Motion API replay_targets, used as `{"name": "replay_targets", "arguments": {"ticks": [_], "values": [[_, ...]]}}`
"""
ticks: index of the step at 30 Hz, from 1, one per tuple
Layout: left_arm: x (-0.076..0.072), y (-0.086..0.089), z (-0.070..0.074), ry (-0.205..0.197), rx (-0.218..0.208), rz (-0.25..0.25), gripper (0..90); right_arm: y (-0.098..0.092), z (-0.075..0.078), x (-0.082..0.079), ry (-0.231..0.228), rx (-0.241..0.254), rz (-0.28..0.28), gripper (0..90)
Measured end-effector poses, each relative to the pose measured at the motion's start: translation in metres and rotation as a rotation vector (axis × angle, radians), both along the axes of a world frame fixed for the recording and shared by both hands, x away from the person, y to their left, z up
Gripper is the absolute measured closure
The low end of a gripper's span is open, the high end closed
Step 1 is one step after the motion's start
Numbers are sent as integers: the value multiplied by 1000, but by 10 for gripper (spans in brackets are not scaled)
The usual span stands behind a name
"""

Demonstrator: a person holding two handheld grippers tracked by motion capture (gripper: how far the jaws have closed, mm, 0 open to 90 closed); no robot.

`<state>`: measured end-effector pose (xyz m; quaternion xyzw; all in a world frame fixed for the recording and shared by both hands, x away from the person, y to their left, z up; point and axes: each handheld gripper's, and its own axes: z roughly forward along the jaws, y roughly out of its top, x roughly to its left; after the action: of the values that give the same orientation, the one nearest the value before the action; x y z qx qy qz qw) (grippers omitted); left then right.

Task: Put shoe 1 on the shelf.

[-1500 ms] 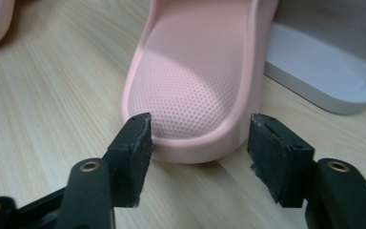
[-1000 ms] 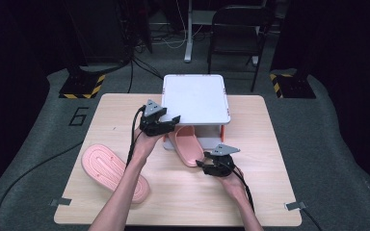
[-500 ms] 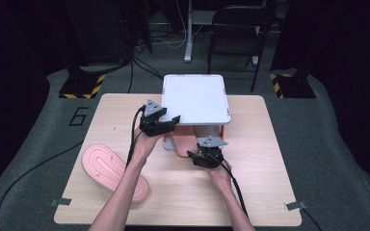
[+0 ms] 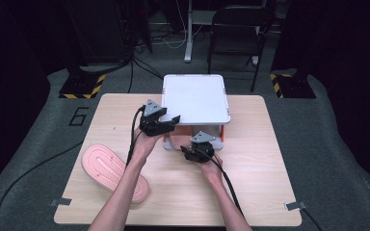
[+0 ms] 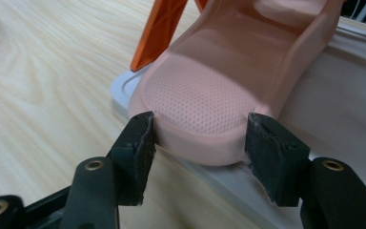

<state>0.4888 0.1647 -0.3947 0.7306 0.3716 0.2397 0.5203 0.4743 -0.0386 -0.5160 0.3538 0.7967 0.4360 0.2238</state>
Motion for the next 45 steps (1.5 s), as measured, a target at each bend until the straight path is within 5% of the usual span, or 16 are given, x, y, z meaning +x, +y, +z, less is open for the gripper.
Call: {"name": "replay_targets", "arguments": {"ticks": [2,10,14,16,18,22,28,32,35,45], "values": [[0,0,0,0,-1,0,338,0,-2,4,11,26,-7,410],[0,0,0,-1,-1,-4,338,-6,3,-6,-8,3,-26,387],[0,1,0,1,-3,-6,335,-28,12,-23,-42,59,-55,318],[-4,1,1,-29,-18,6,280,-43,15,-31,-35,83,-78,264],[-10,2,3,-52,-44,-9,286,-57,18,-37,-30,101,-98,223],[-29,9,9,-63,-28,-45,271,-87,20,-53,-51,88,-148,199],[-69,35,3,-84,-12,-24,266,-129,18,-76,-55,128,-240,197],[-94,64,-7,-75,-2,33,263,-148,19,-93,-81,128,-289,209],[-108,84,-18,-44,-70,97,264,-161,19,-103,-94,125,-317,217],[-140,125,-34,-57,16,212,272,-182,19,-115,-113,143,-356,223]]}}
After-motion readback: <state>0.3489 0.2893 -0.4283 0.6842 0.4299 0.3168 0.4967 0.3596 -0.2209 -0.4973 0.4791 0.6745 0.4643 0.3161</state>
